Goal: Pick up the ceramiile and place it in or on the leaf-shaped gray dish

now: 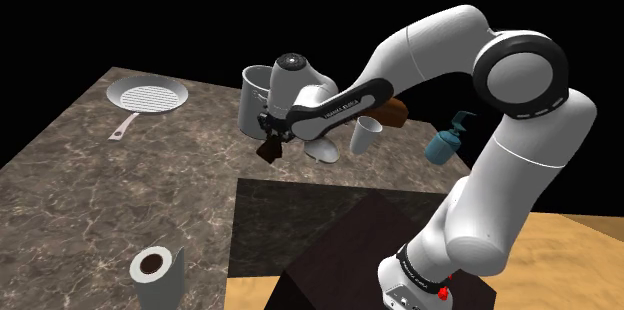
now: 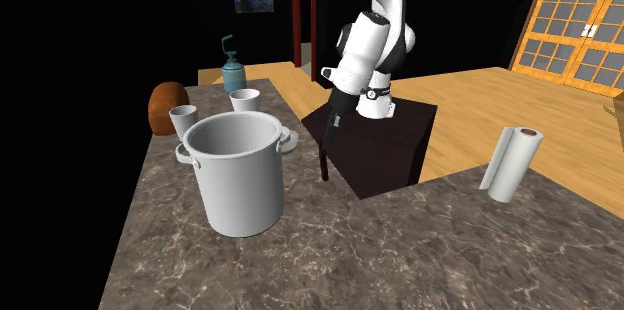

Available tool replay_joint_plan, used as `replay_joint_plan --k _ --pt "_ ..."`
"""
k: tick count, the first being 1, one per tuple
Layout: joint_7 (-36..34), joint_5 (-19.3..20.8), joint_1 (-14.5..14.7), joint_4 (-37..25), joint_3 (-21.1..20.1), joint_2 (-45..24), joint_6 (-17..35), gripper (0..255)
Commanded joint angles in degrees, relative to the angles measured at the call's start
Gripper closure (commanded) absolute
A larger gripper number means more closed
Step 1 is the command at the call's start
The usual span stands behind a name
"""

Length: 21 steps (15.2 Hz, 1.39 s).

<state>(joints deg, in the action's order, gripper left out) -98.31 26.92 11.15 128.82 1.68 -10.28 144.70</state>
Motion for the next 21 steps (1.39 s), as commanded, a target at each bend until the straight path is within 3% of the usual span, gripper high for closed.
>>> replay_joint_plan --k 1,14,17,18,21 --pt "2.30 0.17 -1.65 3.16 1.07 2.33 1.63 255" --pt "19.99 0.60 -11.78 16.90 10.37 13.25 9.42 255" --pt "18.65 1.23 -11.56 16.66 10.11 11.91 10.31 255" --pt "18.65 1.23 -11.56 16.66 10.11 11.91 10.31 0" --pt "9.97 11.09 -9.34 12.08 7.79 4.79 6.54 0"
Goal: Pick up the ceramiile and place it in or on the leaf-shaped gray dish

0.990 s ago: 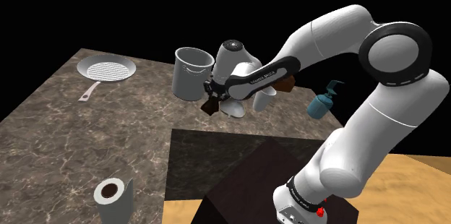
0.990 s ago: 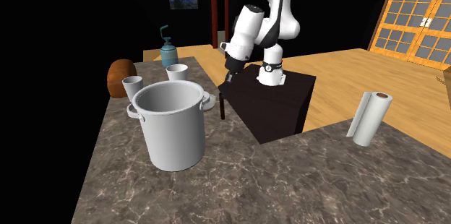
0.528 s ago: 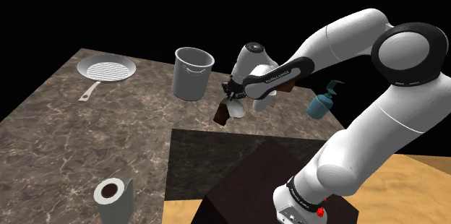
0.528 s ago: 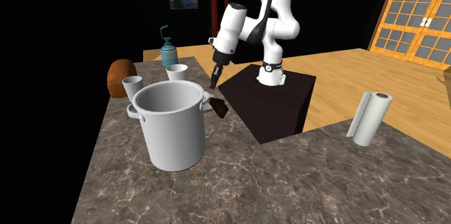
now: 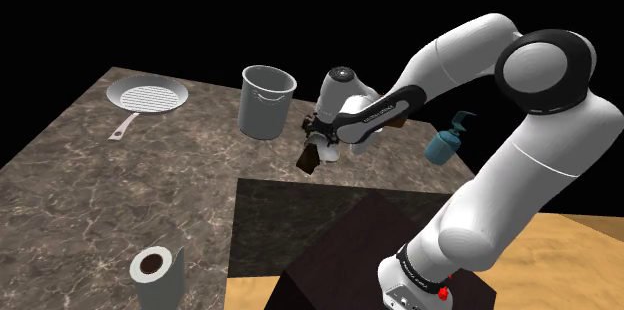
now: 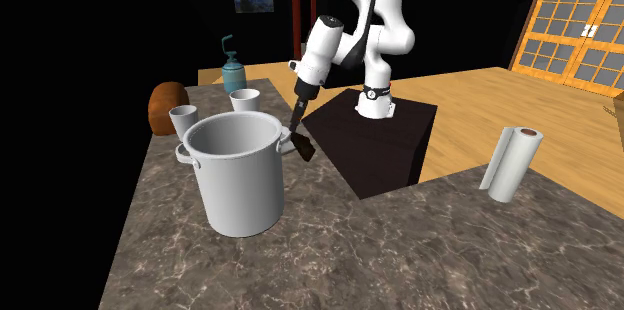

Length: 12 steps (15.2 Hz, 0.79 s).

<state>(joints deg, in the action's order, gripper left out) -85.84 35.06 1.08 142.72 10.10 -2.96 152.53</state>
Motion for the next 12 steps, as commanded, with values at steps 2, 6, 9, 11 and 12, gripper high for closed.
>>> replay_joint_plan --k 2,6,9,11,12 --pt "-4.63 5.48 1.63 -3.20 -0.55 -5.23 -1.73 0" --pt "-6.11 7.43 1.27 -4.00 0.39 -8.50 0.91 0" --pt "-7.10 8.69 1.06 -4.63 1.00 -10.66 2.56 0" --pt "-7.10 8.69 1.07 -4.63 1.00 -10.66 2.56 0" --pt "-7.10 8.69 1.07 -4.63 1.00 -10.66 2.56 0"
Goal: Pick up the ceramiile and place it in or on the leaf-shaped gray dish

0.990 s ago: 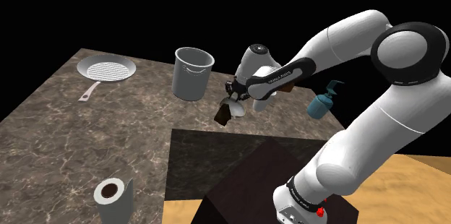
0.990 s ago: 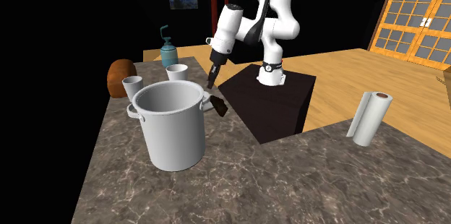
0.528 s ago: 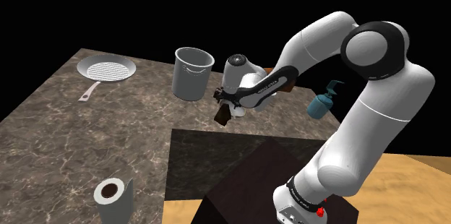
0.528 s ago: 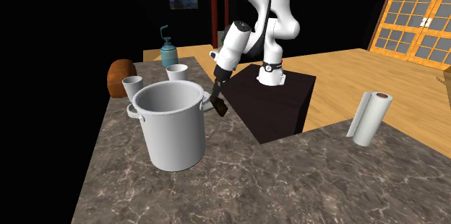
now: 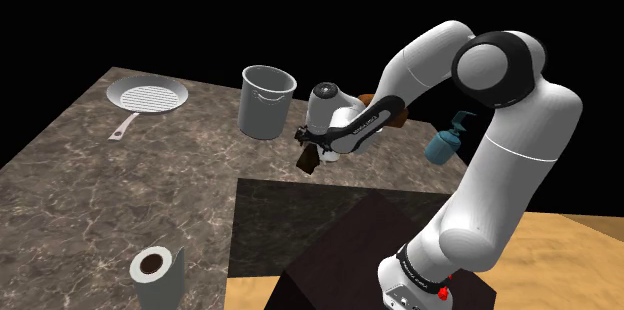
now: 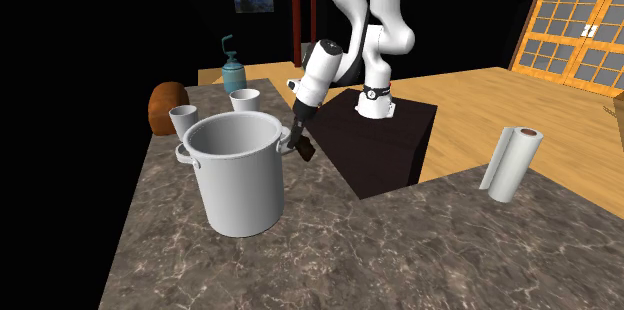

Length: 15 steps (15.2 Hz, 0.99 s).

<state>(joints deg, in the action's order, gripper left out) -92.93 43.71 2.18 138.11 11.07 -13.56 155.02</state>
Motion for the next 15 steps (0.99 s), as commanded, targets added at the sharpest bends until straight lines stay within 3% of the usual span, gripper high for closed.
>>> replay_joint_plan --k 1,4,5,15 --pt "-0.01 0.04 -0.02 -0.02 0.03 -0.06 0.06 0" --pt "-0.01 0.04 -0.02 -0.02 0.03 -0.05 0.05 0" --pt "-0.01 0.04 -0.02 -0.02 0.03 -0.05 0.05 255" --pt "0.68 -0.55 -0.11 0.12 -0.17 0.74 -0.54 255"
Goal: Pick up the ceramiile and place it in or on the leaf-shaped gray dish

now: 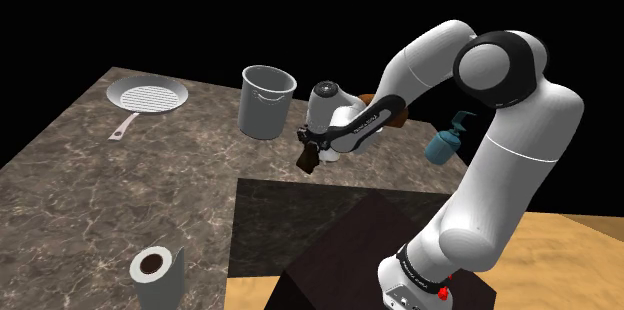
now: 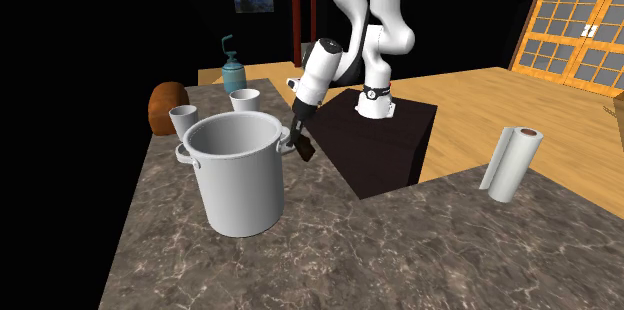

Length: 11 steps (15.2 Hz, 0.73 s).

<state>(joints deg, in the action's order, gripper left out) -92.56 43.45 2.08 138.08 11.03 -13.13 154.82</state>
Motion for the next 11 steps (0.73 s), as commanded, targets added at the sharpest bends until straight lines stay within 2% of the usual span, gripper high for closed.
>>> replay_joint_plan --k 1,11 --pt "0.98 -0.87 -0.09 0.28 -0.32 1.09 -0.94 255" --pt "7.22 -6.30 -0.33 0.69 -1.70 8.48 -7.32 255"
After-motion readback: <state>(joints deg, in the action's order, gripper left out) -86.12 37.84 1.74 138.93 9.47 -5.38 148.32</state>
